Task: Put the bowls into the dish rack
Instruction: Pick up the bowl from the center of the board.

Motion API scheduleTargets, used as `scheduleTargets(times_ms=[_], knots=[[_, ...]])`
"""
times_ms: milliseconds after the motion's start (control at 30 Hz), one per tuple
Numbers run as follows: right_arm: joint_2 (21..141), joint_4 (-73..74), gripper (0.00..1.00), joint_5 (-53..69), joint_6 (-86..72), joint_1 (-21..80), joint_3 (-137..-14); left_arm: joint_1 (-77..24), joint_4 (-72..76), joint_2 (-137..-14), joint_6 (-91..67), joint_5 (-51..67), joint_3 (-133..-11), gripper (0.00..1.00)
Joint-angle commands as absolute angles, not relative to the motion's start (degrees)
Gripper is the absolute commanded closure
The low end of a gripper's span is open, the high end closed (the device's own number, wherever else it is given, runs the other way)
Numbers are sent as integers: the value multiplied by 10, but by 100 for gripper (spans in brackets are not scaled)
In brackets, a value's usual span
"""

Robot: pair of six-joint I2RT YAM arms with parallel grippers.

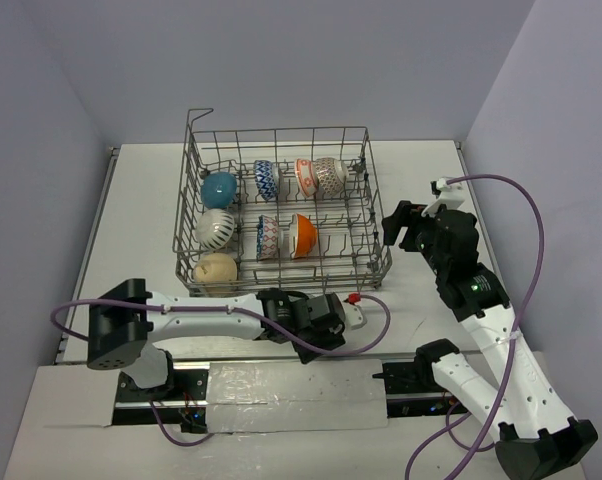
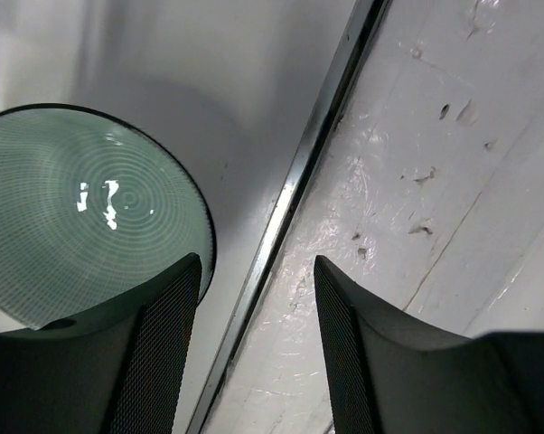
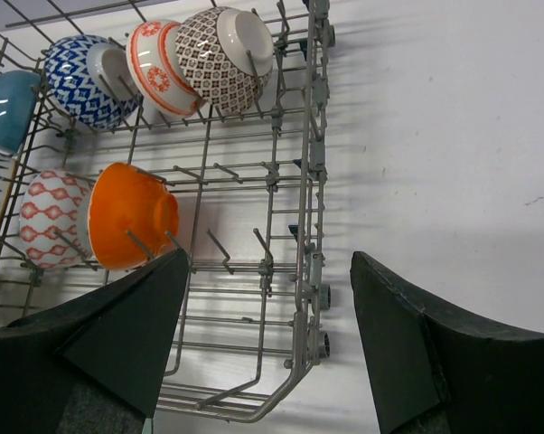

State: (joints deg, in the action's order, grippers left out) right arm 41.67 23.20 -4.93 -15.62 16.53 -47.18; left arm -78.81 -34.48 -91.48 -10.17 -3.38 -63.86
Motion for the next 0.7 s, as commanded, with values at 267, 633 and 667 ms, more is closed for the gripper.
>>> scheduleTargets(times_ms=[267, 633, 667], knots=[[413, 214, 20, -47, -157, 170, -467, -800, -299, -931, -105, -94, -608, 45], [412, 214, 20, -47, -157, 170, -466, -800, -287, -912, -119, -149, -599, 70], [412, 213, 20, -48, -157, 170, -466, -800, -287, -912, -118, -151, -598, 73]])
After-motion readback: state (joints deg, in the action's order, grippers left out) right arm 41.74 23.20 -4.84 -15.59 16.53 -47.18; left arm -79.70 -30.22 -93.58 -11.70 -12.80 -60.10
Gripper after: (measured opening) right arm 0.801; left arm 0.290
